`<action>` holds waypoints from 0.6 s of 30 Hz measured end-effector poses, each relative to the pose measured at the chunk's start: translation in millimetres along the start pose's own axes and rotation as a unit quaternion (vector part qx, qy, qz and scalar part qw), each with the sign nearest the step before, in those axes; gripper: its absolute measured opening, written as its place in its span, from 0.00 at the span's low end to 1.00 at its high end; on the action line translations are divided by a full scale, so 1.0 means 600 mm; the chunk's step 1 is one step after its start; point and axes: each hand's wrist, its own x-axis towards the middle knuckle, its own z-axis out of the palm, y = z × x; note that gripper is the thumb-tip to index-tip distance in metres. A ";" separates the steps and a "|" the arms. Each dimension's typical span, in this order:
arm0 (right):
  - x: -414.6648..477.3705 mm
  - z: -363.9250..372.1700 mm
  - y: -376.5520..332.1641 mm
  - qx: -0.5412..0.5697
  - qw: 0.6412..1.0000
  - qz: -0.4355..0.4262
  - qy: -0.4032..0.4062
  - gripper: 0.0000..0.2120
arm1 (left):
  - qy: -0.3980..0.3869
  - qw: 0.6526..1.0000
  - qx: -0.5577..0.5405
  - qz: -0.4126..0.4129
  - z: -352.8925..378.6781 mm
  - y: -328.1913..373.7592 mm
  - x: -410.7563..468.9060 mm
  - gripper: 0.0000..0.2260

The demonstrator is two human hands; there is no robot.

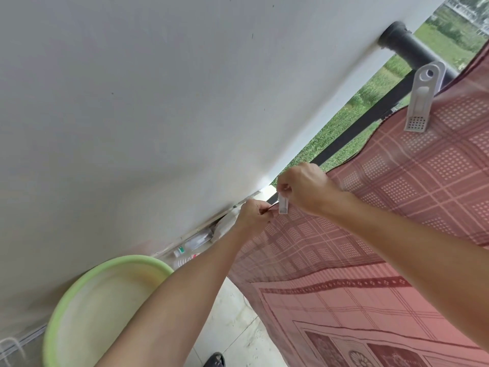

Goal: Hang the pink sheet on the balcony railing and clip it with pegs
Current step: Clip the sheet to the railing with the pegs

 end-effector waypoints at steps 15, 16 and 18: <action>0.011 0.015 -0.001 -0.064 0.990 0.054 -0.117 0.20 | -0.035 0.986 0.158 0.041 -0.027 0.033 -0.006 0.11; 0.008 0.016 -0.004 -0.076 0.988 0.054 -0.120 0.20 | -0.039 0.982 0.181 0.047 -0.031 0.037 -0.008 0.12; -0.007 0.014 -0.012 -0.099 0.987 0.051 -0.119 0.16 | -0.044 0.970 0.237 0.043 -0.045 0.043 -0.014 0.09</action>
